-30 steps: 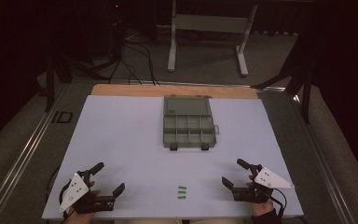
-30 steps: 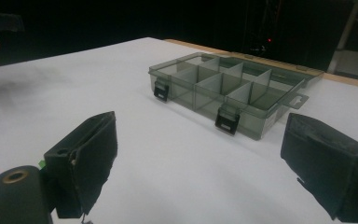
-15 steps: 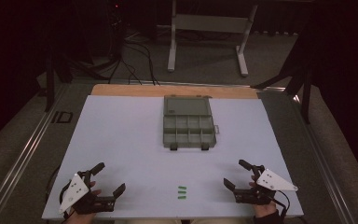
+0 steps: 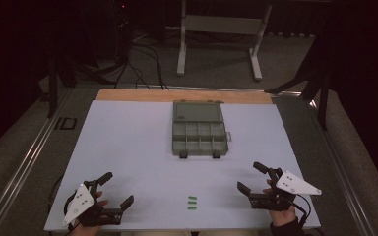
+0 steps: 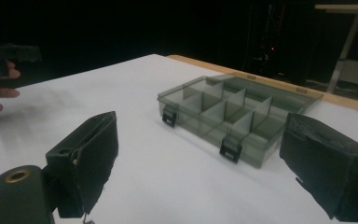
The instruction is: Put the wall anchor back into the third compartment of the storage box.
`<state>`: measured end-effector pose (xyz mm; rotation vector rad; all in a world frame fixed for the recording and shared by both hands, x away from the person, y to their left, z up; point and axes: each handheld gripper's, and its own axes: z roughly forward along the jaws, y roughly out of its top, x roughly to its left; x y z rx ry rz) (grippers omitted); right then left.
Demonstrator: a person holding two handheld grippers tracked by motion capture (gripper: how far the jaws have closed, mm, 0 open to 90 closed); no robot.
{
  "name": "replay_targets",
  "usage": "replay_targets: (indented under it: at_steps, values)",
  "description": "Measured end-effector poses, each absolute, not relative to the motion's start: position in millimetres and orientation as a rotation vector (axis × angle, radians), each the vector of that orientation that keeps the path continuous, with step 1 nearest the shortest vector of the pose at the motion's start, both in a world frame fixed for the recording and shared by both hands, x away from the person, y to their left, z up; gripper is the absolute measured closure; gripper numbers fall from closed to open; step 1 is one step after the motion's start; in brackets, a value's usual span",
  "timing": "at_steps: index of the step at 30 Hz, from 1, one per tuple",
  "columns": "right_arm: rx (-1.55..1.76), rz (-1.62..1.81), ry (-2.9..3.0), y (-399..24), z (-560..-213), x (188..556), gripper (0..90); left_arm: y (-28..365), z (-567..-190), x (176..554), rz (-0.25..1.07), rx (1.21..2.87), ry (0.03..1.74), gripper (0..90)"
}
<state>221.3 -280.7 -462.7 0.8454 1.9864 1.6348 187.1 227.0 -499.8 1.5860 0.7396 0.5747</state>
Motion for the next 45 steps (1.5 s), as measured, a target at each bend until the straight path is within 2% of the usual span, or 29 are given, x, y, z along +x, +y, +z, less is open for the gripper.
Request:
replay_targets:
  at_steps: [6,15,34,38,40,42,44,45]
  values:
    - [0.784,1.609,2.069,-271,-441,234,13.1,226,-499,187,0.578,1.588,0.736,0.0]
    - [0.682,1.611,2.204,-246,-428,253,13.1,224,-500,187,0.568,1.592,0.724,0.0]
    - [0.574,1.577,2.486,-180,-451,259,14.4,222,-499,187,0.555,1.593,0.711,0.0]
    - [0.577,1.493,2.576,-167,-470,264,24.7,222,-499,186,0.555,1.593,0.709,0.0]
    - [0.58,1.455,2.612,-163,-479,266,27.2,222,-499,187,0.552,1.592,0.711,0.0]
    - [0.571,1.43,2.642,-161,-485,267,37.1,222,-499,187,0.551,1.595,0.709,0.0]
    - [0.577,1.416,2.662,-160,-489,268,40.1,222,-499,187,0.55,1.595,0.709,0.0]
    - [0.565,1.391,2.7,-158,-495,269,46.8,222,-499,187,0.548,1.597,0.709,0.0]
